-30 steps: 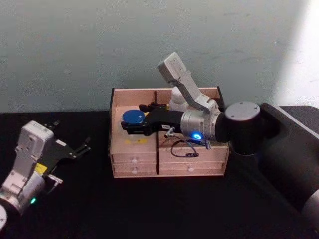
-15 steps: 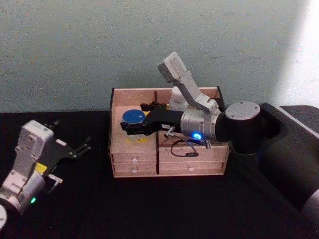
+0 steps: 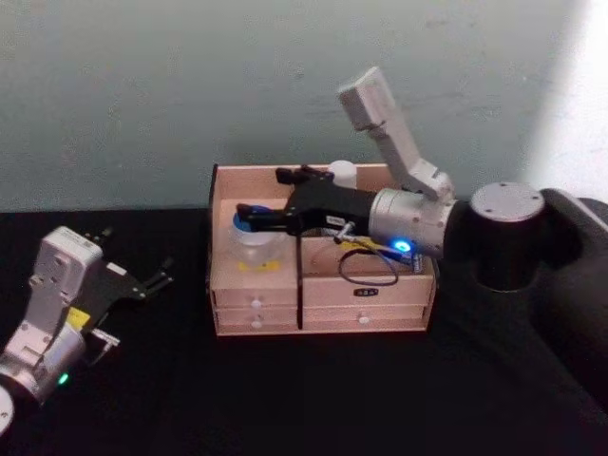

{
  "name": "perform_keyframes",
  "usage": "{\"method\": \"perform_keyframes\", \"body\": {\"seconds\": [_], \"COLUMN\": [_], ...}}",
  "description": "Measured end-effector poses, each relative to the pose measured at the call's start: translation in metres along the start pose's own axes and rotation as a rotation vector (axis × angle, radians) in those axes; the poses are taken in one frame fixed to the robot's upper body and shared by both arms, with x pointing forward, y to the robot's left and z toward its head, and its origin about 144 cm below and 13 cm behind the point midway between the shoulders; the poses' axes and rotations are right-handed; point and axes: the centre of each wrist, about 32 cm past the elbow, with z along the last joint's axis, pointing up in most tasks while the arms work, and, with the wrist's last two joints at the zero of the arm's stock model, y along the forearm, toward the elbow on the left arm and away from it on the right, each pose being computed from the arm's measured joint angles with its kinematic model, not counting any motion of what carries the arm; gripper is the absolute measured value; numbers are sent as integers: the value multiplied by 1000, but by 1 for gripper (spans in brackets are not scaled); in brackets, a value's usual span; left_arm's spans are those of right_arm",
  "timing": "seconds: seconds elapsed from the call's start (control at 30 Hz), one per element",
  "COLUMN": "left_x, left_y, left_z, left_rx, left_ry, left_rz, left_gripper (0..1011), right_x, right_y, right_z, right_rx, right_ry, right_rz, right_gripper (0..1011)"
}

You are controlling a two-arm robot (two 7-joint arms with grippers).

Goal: Pick up the facial cleanser and watermelon frost from the table and place them into the tiered storage box.

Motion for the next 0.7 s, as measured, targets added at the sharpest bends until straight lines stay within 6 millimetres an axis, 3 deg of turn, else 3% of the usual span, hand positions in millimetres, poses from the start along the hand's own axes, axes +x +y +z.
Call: {"method": "perform_keyframes", "body": {"seconds": [0.4,0.7], "left_x": [0,0], "left_y": [0,0], "left_z": [0,0], "left_rx": [0,0], "left_ry": [0,0], "left_rz": [0,0], "left_gripper": [1001,1001], "right_x": [-3,4], "right_y": [-52,-88], "right_z": [-3,-24], "right_rx": [102,138], "right_ry": [13,42], "right_rz": [-120,-353], "right_gripper": [1000,1000]}}
